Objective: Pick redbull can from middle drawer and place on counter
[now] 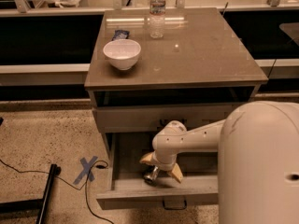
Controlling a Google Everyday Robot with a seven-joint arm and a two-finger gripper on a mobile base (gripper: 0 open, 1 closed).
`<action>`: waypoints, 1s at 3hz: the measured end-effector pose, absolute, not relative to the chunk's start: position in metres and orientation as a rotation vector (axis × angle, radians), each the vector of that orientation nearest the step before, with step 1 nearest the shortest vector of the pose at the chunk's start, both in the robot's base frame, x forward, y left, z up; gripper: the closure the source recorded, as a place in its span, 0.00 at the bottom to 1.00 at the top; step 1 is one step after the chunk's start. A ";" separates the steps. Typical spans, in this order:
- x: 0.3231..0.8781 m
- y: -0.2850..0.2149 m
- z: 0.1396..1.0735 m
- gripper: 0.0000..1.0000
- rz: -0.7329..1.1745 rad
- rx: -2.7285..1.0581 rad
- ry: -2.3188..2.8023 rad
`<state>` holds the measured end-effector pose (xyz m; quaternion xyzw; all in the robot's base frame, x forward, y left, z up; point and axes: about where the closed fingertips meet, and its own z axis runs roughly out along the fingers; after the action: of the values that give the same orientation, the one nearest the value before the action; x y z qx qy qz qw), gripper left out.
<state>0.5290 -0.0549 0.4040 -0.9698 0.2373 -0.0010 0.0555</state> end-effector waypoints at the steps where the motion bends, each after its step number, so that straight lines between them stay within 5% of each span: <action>1: 0.534 -0.050 0.381 0.00 -0.004 -2.997 0.690; 3: 0.540 -0.051 0.359 0.43 -0.039 -2.998 0.724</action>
Offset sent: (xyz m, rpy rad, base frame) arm 0.0160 0.0034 -0.0533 -0.0857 -0.0154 0.0020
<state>0.5397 -0.0511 0.3594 -0.9716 0.2348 -0.0126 0.0284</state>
